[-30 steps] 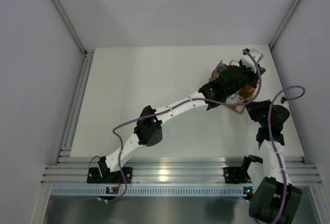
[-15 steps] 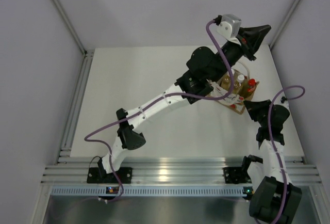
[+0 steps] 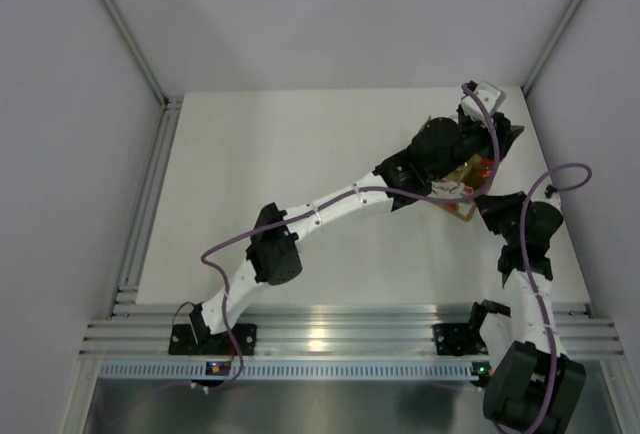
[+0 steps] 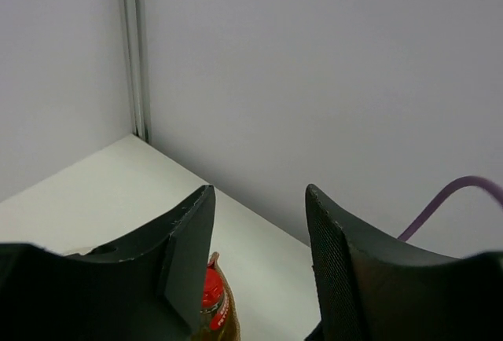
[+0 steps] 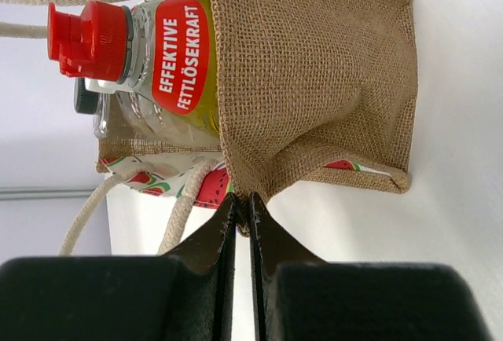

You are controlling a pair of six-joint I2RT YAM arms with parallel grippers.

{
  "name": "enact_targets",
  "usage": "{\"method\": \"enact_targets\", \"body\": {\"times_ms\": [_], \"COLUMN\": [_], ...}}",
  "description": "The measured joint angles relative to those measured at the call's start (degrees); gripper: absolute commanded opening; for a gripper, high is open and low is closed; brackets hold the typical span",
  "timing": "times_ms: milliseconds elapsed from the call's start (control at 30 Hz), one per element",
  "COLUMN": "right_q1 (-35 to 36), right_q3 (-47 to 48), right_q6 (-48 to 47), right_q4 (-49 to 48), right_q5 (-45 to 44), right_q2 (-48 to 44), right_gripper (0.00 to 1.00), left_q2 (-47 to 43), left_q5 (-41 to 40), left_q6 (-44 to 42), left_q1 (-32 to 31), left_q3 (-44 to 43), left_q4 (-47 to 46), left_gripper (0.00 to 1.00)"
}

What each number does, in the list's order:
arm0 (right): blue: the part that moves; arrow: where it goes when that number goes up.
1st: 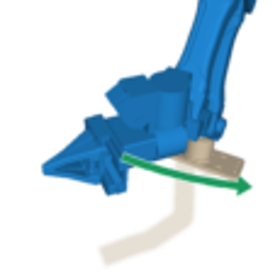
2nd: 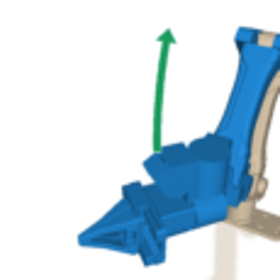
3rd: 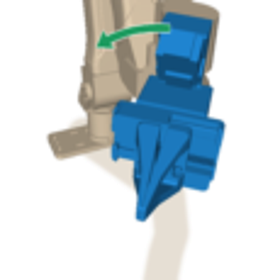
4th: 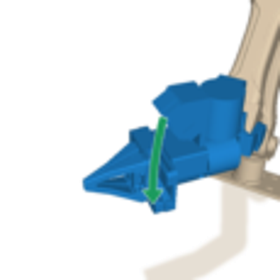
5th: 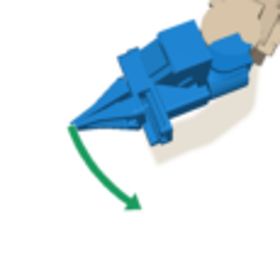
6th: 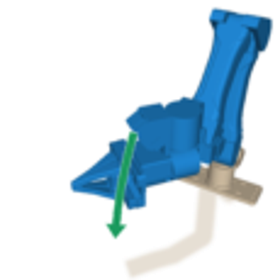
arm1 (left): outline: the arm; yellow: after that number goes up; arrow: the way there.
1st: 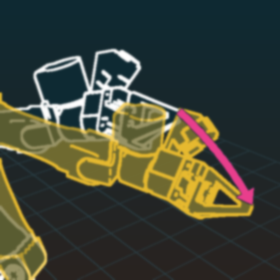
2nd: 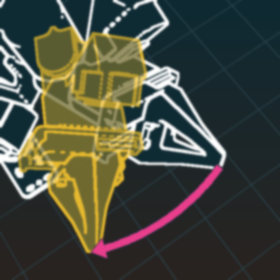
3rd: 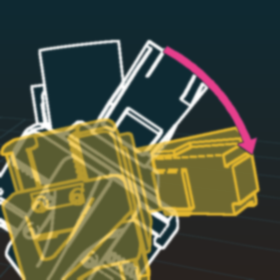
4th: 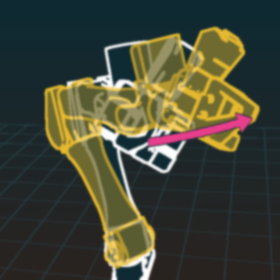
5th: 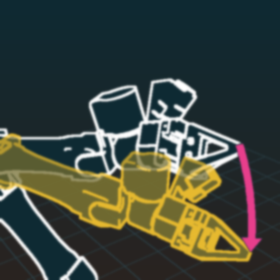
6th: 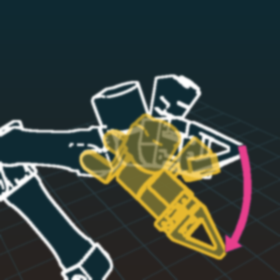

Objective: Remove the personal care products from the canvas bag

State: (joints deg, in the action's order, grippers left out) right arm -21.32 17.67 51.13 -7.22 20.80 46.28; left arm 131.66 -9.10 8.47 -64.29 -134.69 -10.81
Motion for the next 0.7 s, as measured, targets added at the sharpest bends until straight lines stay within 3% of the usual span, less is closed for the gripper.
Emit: {"method": "enact_targets", "body": {"times_ms": [367,700], "right_q1": [-0.13,-0.17], "right_q3": [0.81,1.20], "right_q6": [-1.68,-2.91], "right_q4": [1.22,2.10], "right_q5": [0.28,0.37], "right_q2": [-0.17,-0.55], "right_gripper": [0.01,0.01], "left_q2": [10.80,15.21], "left_q5": [3.21,5.18], "left_q6": [3.76,5.20], "left_q1": [4.35,3.96], "left_q3": [-5.81,-6.84], "left_q4": [1.86,2.10], "left_gripper": [0.67,0.67]}}
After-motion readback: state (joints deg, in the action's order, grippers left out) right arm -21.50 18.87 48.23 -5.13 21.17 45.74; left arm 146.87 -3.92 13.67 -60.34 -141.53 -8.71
